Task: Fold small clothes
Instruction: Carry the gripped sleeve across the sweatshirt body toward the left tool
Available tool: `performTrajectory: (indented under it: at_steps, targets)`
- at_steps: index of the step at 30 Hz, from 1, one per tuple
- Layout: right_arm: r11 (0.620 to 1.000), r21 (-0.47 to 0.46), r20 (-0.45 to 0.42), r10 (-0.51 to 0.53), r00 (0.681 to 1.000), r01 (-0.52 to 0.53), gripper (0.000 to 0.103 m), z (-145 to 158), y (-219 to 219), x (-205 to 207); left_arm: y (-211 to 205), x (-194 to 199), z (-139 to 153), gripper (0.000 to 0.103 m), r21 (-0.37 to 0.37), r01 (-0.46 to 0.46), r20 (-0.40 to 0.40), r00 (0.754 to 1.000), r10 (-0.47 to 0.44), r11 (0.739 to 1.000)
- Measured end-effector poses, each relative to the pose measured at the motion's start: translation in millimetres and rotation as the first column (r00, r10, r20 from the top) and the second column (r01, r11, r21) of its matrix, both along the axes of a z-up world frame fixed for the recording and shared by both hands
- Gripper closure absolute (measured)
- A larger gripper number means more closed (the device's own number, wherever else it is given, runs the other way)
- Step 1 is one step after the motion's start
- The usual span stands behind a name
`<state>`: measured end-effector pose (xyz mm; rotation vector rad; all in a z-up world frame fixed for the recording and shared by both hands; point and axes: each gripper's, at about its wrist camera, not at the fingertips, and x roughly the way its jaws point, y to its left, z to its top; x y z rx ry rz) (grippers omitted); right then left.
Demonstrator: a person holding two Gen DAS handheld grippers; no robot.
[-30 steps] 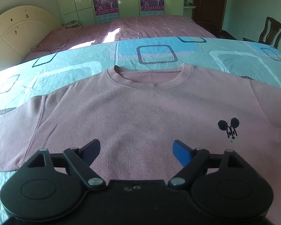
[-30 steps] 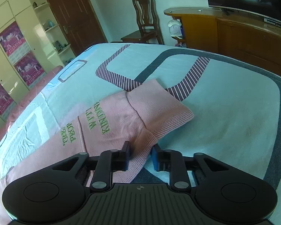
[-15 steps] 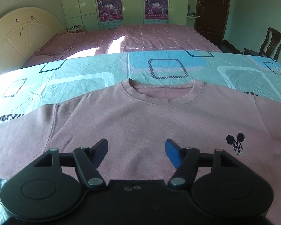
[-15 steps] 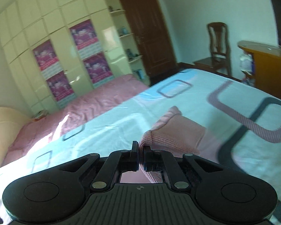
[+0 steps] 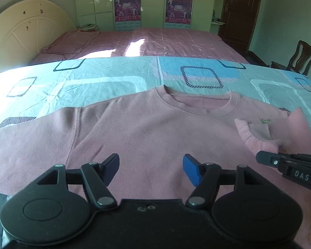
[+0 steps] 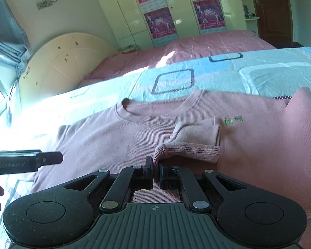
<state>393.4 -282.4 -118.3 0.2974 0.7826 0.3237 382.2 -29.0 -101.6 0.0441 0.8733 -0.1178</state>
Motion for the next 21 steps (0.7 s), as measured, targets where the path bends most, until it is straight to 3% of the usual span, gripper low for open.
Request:
performTrajectory:
  at_steps: [1,2,3,8,12,16,21]
  targets:
    - [1.000,0.027,-0.005,0.001,1.000,0.000,0.063,-1,-1,-4,-4,0,-2,0.031,-0.014,0.017,-0.004,1.000,-0.017,1.000]
    - [0.999,0.051,-0.001,-0.001,1.000,0.001,0.049,-1,-3,-7,-8,1,-3,0.030,-0.025,0.031,-0.006,0.999,-0.031,0.999]
    - [0.998,0.058,0.015,0.004,1.000,-0.005,0.028,1,-5,-11,-13,1,-4,0.030,-0.032,0.047,-0.009,0.999,-0.047,0.998]
    - [0.991,0.098,0.034,0.087,0.996,-0.090,0.027,14,-10,-25,-32,2,-12,0.030,-0.031,0.093,-0.014,0.996,-0.093,0.995]
    - [0.998,0.007,0.033,-0.058,0.998,0.058,0.027,18,-46,-49,-58,-2,-20,0.030,-0.012,0.186,-0.017,0.982,-0.186,0.982]
    - [0.968,-0.088,0.010,-0.235,0.972,0.234,0.027,14,-93,-72,-97,-13,-30,0.030,-0.016,0.306,-0.025,0.952,-0.306,0.952]
    - [0.925,-0.186,-0.020,-0.341,0.940,0.332,0.027,3,-123,-90,-137,-19,-50,0.030,0.043,0.359,-0.011,0.933,-0.359,0.932]
